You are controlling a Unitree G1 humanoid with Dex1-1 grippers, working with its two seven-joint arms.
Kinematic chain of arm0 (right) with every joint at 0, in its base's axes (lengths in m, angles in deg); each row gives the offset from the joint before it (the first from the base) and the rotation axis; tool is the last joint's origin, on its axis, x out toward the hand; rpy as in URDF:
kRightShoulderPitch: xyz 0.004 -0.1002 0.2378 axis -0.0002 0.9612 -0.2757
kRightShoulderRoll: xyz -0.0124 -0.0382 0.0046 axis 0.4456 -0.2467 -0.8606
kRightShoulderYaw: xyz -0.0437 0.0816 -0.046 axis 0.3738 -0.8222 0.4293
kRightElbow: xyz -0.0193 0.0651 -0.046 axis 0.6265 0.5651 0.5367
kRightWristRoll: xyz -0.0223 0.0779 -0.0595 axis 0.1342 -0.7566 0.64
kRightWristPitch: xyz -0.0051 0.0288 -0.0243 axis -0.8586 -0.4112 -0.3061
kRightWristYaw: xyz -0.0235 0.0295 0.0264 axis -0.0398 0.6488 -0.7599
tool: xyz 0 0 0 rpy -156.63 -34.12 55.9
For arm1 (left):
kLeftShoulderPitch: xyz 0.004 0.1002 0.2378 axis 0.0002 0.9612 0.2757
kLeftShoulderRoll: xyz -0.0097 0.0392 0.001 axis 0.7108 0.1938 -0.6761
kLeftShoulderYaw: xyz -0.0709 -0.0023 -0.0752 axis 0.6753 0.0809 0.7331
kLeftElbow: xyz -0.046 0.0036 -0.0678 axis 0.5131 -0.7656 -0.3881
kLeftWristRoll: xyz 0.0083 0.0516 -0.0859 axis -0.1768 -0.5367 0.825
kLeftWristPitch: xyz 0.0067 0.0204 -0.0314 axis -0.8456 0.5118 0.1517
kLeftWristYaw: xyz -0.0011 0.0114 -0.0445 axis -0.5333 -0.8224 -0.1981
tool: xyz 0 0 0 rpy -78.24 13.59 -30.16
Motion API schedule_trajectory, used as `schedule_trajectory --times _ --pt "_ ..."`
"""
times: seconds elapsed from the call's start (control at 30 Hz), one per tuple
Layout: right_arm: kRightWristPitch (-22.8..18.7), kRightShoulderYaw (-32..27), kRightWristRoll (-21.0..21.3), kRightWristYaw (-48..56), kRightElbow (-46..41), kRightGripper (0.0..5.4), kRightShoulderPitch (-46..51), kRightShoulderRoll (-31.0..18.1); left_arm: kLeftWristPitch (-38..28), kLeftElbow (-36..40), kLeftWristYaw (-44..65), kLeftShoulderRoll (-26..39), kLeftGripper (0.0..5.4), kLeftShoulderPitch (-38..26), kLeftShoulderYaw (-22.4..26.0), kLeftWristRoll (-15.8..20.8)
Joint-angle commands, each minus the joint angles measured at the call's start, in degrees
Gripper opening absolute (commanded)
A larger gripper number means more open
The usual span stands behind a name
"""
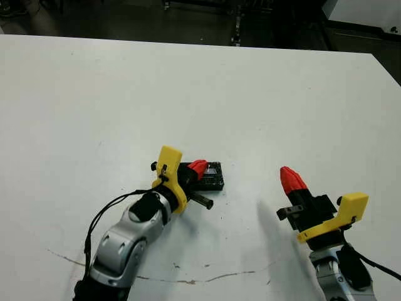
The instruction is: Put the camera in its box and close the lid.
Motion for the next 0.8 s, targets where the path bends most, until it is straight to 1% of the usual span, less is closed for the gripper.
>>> schedule_trajectory --times 0.03,0.13,0.23,0.3,0.43,0.47,0.57,0.63,0.73,0.77,0.8 --pt "-0.01 -0.3 -0.34 -0.08 0.36 0.0 0.5 -0.16 5.61 -0.88 -1.07 0.78 0.01 1.63 0.92 0.59" --pt "-0.09 -0.21 0.04 -0.22 0.22 0.0 0.61 -0.28 6.92 2.3 -0.16 1.55 0.01 2.13 2.11 2.56" --pt "0.4 -0.23 0.1 0.1 0.35 0.0 0.57 -0.35 10.52 7.71 -0.59 2.27 0.01 2.14 4.32 5.06" --pt "0.93 -0.27 0.36 0.26 0.7 0.0 0.5 -0.37 12.33 11.09 -0.16 2.96 0.01 1.9 6.61 7.35" --pt "0.2 -0.28 0.05 -0.24 0.36 0.0 0.61 -0.14 13.32 17.09 0.32 4.47 0.01 1.41 12.65 12.04" --pt "0.24 -0.27 -0.01 -0.23 0.34 0.0 0.64 -0.11 12.85 18.18 0.26 4.88 0.01 1.4 14.02 12.89" --pt "0.62 -0.32 0.28 0.04 0.41 0.0 0.58 -0.39 8.73 20.77 1.23 6.86 0.01 1.68 17.94 14.15" --pt "0.75 -0.44 0.35 0.1 0.43 0.0 0.51 -0.51 5.36 21.43 2.03 7.32 0.01 1.95 20.61 15.42" --pt "0.67 -0.75 -0.06 0.23 0.52 0.0 0.37 -0.59 2.03 22.4 2.24 8.58 0.01 2.26 23.81 16.83" --pt "0.78 -0.85 -0.05 0.26 0.58 0.0 0.27 -0.63 0.42 22.78 2.21 9.04 0.01 2.58 24.71 16.68" --pt "1.02 -1.06 -0.26 0.58 0.73 0.0 0.07 -0.75 -2.32 22.95 2.27 9.48 0.01 3.19 25.39 15.48"
